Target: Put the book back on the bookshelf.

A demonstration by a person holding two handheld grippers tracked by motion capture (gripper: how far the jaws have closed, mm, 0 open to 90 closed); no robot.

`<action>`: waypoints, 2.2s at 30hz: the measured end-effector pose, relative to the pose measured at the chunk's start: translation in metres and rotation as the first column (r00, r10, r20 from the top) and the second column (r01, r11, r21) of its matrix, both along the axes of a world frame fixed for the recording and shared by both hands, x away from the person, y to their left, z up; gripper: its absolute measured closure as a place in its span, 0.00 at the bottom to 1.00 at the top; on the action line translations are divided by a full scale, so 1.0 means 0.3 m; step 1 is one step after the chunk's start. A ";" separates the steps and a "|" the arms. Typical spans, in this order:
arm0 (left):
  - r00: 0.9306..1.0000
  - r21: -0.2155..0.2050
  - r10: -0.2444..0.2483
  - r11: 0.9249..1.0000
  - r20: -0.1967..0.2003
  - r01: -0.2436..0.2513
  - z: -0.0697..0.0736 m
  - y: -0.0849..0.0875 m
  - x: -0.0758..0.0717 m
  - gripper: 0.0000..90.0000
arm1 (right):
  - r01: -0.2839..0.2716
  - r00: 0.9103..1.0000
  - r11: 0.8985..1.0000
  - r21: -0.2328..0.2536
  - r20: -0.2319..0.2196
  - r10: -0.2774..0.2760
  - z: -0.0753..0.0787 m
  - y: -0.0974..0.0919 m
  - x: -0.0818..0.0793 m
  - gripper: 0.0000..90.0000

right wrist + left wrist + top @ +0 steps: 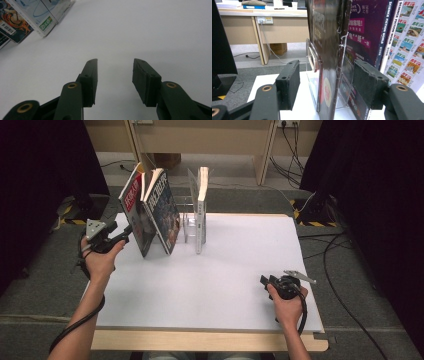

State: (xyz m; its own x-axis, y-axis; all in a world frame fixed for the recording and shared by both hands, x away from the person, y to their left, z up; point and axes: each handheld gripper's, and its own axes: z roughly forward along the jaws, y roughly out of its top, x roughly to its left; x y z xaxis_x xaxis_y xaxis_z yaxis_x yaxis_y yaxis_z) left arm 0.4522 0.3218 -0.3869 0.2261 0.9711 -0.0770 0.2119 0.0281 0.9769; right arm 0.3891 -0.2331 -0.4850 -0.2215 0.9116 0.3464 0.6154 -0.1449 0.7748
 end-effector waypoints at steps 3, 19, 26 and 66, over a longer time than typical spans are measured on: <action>1.000 -0.001 -0.003 1.000 -0.002 0.003 -0.001 0.003 -0.011 0.42 | 0.000 1.000 1.000 0.000 0.001 0.000 0.001 0.000 0.000 0.63; 1.000 -0.006 -0.014 1.000 -0.020 0.014 -0.019 0.035 -0.090 0.41 | 0.002 1.000 1.000 0.002 0.004 -0.002 0.004 -0.001 -0.002 0.63; 0.999 -0.010 -0.025 1.000 -0.026 0.024 -0.027 0.038 -0.123 0.41 | 0.000 1.000 1.000 -0.005 0.009 0.000 0.006 -0.002 -0.003 0.63; 0.996 -0.032 -0.050 0.998 -0.078 0.048 -0.123 0.070 -0.308 0.40 | 0.008 0.999 1.000 -0.011 0.036 -0.008 0.033 -0.008 -0.019 0.62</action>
State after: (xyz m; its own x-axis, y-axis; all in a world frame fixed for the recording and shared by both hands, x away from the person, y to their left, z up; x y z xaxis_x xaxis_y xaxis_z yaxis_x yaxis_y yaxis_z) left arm 0.3598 0.3429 -0.4238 0.2653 0.9560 -0.1255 0.2895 0.0452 0.9561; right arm 0.3833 -0.2355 -0.4752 -0.2266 0.9170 0.3283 0.5858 -0.1409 0.7981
